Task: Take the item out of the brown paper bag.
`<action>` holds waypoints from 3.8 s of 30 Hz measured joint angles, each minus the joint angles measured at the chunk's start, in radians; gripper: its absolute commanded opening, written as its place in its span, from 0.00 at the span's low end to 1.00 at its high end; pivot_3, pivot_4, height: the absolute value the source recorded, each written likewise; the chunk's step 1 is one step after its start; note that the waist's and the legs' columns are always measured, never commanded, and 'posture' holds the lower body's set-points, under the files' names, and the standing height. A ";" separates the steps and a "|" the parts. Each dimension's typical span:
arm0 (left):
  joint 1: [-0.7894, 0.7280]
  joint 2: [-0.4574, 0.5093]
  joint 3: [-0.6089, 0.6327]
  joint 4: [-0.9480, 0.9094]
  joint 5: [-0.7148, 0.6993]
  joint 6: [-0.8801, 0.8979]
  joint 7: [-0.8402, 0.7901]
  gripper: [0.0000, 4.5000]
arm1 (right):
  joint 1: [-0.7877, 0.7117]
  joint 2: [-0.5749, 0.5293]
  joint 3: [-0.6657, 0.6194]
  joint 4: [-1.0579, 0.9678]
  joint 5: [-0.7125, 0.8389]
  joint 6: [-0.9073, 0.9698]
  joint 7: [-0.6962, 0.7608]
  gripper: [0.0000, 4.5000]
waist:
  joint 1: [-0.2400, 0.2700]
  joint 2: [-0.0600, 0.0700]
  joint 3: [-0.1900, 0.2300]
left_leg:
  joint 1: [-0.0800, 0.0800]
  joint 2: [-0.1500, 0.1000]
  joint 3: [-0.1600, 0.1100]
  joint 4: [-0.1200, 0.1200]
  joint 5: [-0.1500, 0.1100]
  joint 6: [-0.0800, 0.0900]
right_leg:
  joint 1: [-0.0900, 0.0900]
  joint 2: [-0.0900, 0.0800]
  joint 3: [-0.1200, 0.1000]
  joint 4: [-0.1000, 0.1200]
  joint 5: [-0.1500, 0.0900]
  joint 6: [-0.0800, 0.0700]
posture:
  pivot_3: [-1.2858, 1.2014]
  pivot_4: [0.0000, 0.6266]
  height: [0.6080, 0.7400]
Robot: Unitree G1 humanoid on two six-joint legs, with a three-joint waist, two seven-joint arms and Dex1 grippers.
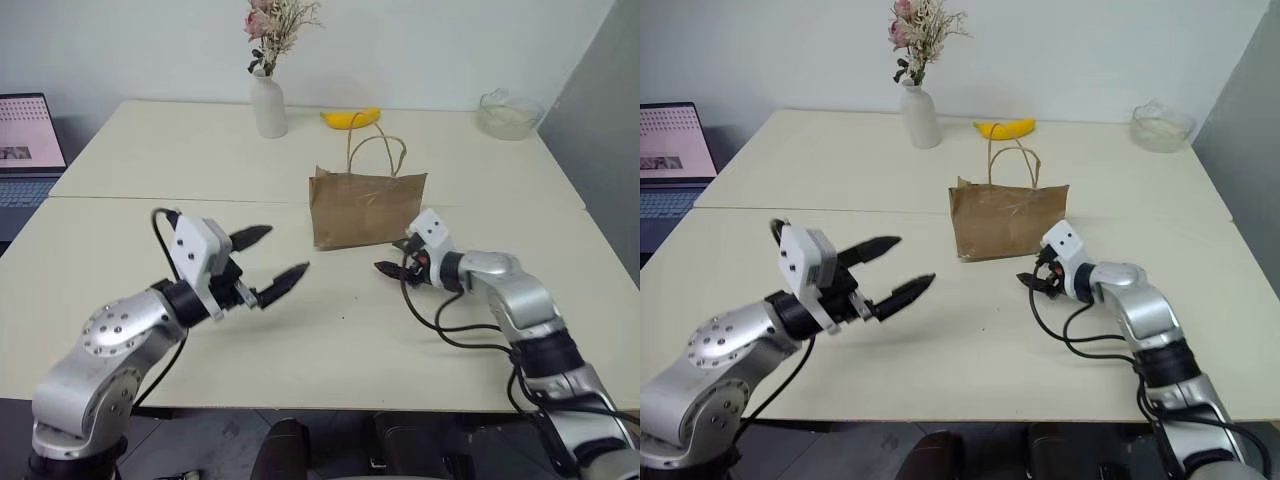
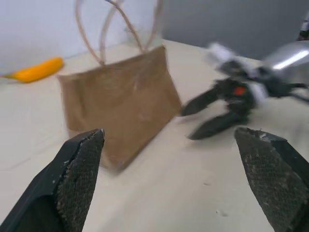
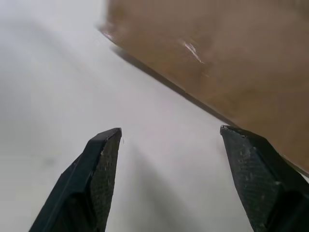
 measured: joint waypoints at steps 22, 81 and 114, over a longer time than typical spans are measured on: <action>-1.151 -0.235 -0.395 1.870 0.742 -0.839 -0.239 0.00 | 0.211 -0.047 -0.302 -0.640 0.278 0.284 -0.267 0.77 | 0.010 -0.001 0.000 | -0.010 -0.002 0.004 0.000 -0.003 0.004 | -0.005 0.002 0.000 -0.009 -0.001 0.004 | 0.52 0.24 1.00; -0.439 -0.088 -0.344 0.478 0.459 -0.494 -0.777 0.53 | 0.626 -0.499 -0.581 -0.672 0.452 0.145 0.065 0.77 | 0.017 -0.001 -0.001 | -0.001 -0.003 0.003 0.014 -0.003 0.005 | 0.006 0.001 0.002 0.002 0.001 0.008 | 0.52 0.24 1.00; -0.605 -0.409 -0.853 0.970 0.970 -1.149 -0.514 0.00 | 0.745 -0.560 -0.624 -0.668 0.450 0.194 0.113 0.77 | 0.018 -0.001 -0.001 | -0.003 -0.003 0.002 0.014 -0.003 0.005 | 0.005 0.001 0.002 0.001 0.002 0.009 | 0.52 0.24 1.00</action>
